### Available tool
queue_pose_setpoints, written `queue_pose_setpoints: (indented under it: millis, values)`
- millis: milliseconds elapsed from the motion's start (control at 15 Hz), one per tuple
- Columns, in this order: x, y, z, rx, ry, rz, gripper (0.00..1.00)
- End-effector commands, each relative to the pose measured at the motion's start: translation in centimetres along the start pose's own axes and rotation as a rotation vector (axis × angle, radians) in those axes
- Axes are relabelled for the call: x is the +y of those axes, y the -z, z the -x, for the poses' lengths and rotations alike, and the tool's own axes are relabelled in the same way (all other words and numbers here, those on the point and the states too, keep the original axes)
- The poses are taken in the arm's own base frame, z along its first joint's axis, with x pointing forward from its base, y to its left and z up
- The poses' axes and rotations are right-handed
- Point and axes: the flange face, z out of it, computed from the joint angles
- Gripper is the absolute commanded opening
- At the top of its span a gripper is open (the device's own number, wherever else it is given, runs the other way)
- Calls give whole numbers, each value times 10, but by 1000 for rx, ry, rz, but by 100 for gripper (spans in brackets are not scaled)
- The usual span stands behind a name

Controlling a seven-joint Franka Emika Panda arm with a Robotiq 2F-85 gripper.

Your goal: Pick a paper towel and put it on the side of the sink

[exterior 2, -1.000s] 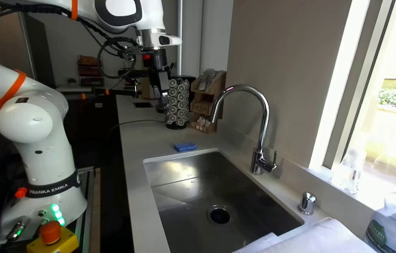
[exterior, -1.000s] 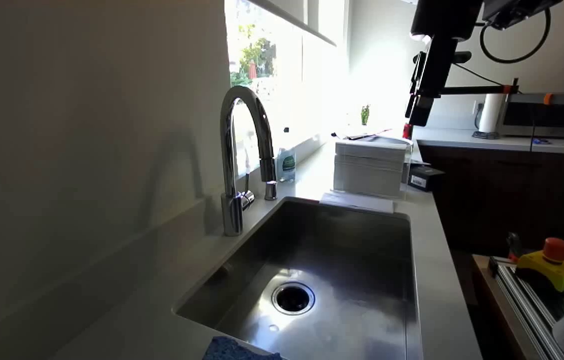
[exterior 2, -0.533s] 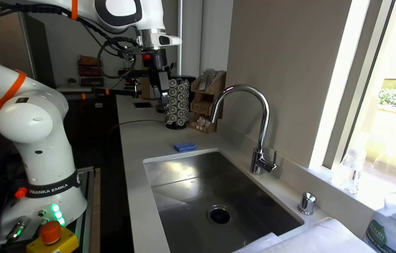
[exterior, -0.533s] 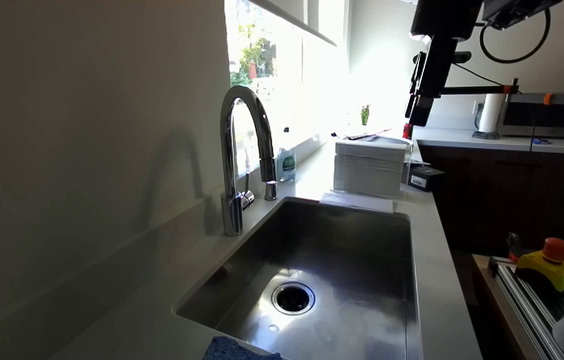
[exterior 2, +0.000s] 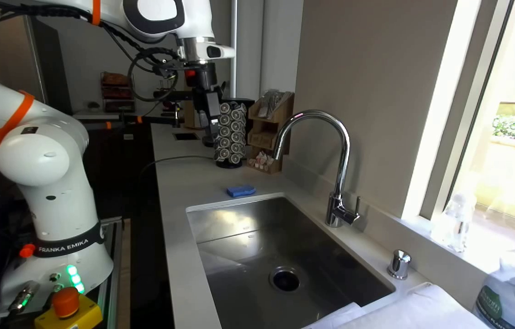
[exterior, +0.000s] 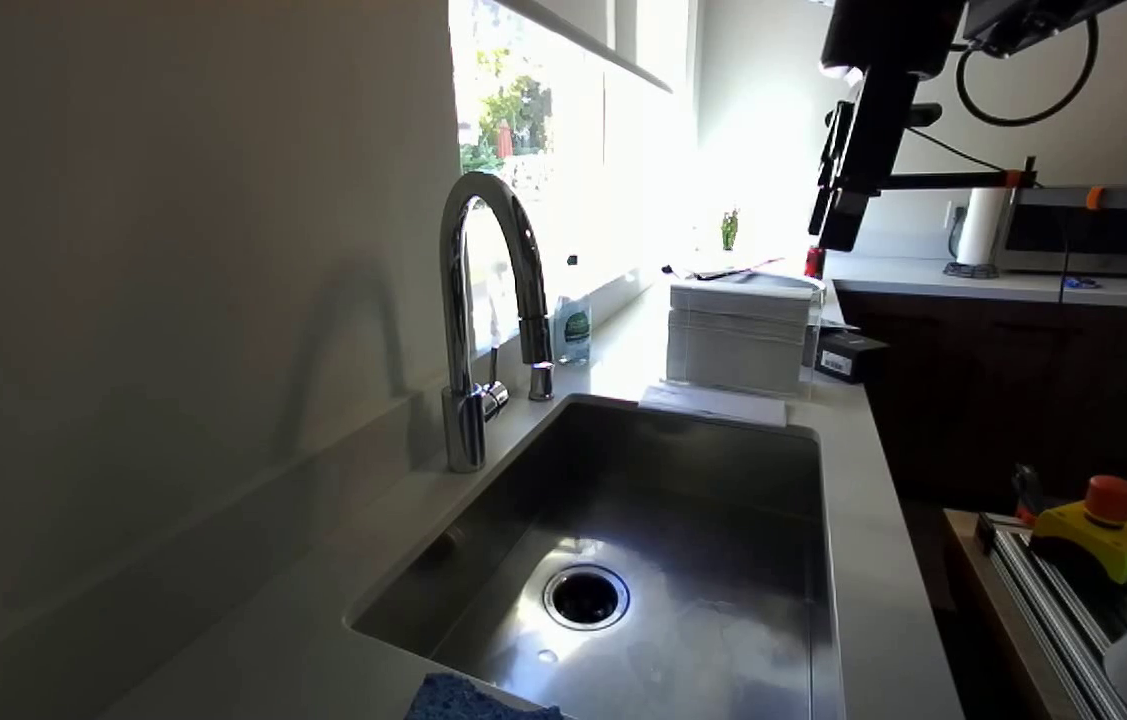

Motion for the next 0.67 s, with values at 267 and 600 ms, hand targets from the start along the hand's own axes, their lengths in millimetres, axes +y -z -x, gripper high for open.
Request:
queue_pose_setpoints:
  millis: [267, 600]
  values:
    - [-59, 16, 9, 40, 144, -51, 100]
    - [-79, 24, 16, 60, 191, -58, 100]
